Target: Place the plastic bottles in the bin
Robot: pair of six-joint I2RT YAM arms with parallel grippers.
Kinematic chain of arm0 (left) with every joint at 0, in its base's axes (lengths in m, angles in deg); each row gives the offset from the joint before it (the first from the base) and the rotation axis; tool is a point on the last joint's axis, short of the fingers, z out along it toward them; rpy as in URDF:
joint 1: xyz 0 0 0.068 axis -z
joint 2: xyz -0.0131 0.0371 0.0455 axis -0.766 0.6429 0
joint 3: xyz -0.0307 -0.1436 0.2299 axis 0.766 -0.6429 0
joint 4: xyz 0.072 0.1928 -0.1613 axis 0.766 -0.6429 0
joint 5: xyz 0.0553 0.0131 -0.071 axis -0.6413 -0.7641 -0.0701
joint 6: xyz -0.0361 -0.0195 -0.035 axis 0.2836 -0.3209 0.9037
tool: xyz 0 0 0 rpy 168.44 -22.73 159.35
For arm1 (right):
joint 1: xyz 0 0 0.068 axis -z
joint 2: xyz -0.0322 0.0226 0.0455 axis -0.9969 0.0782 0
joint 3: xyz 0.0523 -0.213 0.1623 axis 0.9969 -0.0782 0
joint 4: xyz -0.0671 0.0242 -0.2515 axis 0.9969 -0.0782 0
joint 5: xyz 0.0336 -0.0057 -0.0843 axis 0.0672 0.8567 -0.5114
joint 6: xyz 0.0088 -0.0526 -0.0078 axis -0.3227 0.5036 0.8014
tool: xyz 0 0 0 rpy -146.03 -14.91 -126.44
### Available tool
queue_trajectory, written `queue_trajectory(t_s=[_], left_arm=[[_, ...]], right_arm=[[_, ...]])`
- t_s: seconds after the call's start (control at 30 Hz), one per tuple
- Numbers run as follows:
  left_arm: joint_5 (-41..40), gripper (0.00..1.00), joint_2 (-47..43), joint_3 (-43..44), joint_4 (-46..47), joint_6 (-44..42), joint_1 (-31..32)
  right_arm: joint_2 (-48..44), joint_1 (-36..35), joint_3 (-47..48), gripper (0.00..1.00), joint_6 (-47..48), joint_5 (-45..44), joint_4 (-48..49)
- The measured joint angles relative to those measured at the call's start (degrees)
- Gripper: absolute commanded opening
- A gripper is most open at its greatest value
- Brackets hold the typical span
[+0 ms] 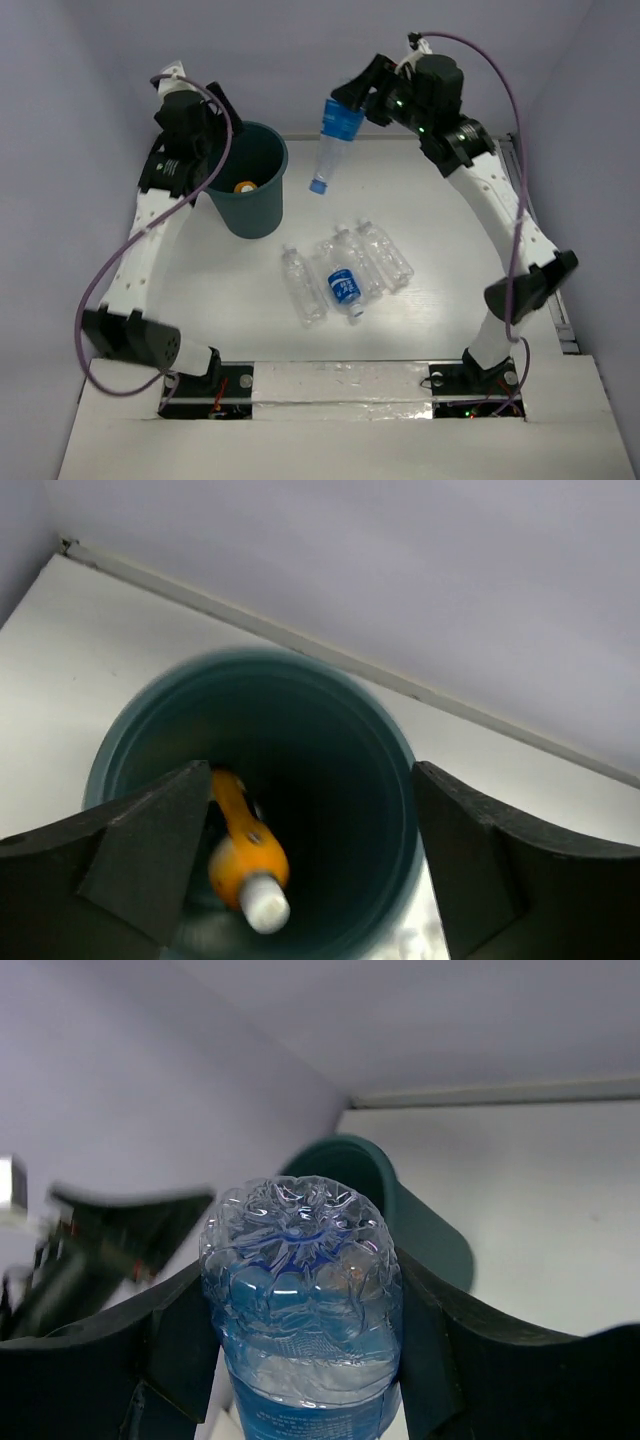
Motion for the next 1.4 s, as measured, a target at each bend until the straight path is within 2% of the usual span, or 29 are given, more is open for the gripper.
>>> queue_trajectory(t_s=[0.03, 0.07, 0.17, 0.27, 0.33, 0.43, 0.57, 0.67, 0.8, 0.83, 0.93, 0.97, 1.0, 1.07, 1.13, 1.2, 1.23, 1.27, 1.3, 1.37, 1.4], left_arm=[[0.9, 0.75, -3.9, -3.3, 0.5, 0.2, 0.0], [1.7, 0.65, -7.7, -6.4, 0.6, 0.6, 0.0], [5.4, 0.47, -20.9, -18.4, 1.8, 2.9, 0.0], [9.4, 0.4, -31.1, -30.1, 0.4, 5.6, 0.1], [12.6, 0.4, -36.5, -36.6, -1.1, 7.6, 0.8], [16.2, 0.44, -40.5, -44.9, -2.8, 11.1, 4.0], [19.4, 0.72, -41.1, -53.6, -4.2, 15.9, 10.1], [21.2, 0.82, -39.3, -57.9, -4.2, 18.9, 13.0], [22.0, 0.83, -36.6, -60.2, -2.1, 21.1, 13.4], [22.0, 0.82, -35.4, -60.3, -0.8, 21.5, 13.6], [22.3, 0.83, -31.5, -60.6, 3.0, 22.2, 14.3], [22.4, 0.83, -30.1, -60.6, 4.2, 22.5, 14.6], [22.5, 0.83, -28.5, -60.6, 5.6, 22.8, 15.0], [22.6, 0.82, -25.3, -60.6, 8.1, 23.2, 16.0], [22.5, 0.82, -22.0, -60.6, 10.3, 23.6, 16.7], [22.4, 0.82, -19.1, -60.7, 12.0, 23.9, 17.3], [22.0, 0.82, -17.7, -60.7, 12.7, 24.0, 17.5], [21.4, 0.81, -16.3, -60.6, 13.3, 24.0, 17.7], [20.7, 0.8, -15.0, -60.6, 13.7, 24.0, 17.7], [19.4, 0.78, -12.5, -60.6, 14.2, 24.0, 17.7], [18.7, 0.77, -11.3, -60.6, 14.5, 24.0, 17.7]], right_arm=[[2.6, -0.9, 2.8, 0.57, -0.9, -0.2, 1.1], [5.8, -1.8, 6.5, 0.58, -1.8, -0.8, 1.9], [14.3, -4.5, 15.9, 0.59, -3.1, -2.9, 4.9], [22.1, -7.1, 23.5, 0.6, -4.0, -5.6, 8.2], [25.7, -8.8, 25.7, 0.61, -4.1, -8.1, 10.7], [29.1, -10.8, 26.5, 0.67, -3.8, -12.2, 13.4], [34.7, -13.6, 31.1, 0.89, -1.3, -16.8, 14.4], [35.9, -14.9, 31.5, 0.99, 0.9, -18.4, 14.0], [33.7, -16.1, 28.4, 1.0, 4.5, -19.4, 13.8], [32.7, -16.1, 27.4, 0.98, 5.7, -19.6, 13.0], [26.3, -15.8, 19.7, 0.63, 9.3, -20.9, 12.1], [21.4, -15.6, 12.9, 0.38, 10.5, -21.1, 11.8], [16.9, -15.2, 6.4, 0.29, 11.4, -21.2, 12.2], [5.4, -13.5, -9.9, 0.16, 11.6, -20.4, 14.2], [-4.2, -10.4, -22.0, 0.16, 11.6, -18.8, 14.7], [-12.3, -6.2, -32.5, 0.27, 11.9, -16.9, 14.8], [-15.1, -3.9, -36.5, 0.35, 12.2, -16.2, 14.7], [-17.2, -2.1, -39.9, 0.59, 12.8, -16.0, 14.5], [-18.5, -0.7, -42.6, 0.71, 13.2, -15.7, 13.6], [-19.4, 1.2, -47.1, 0.89, 14.9, -14.8, 11.1], [-19.1, 2.1, -48.9, 0.9, 15.4, -14.1, 10.1]])
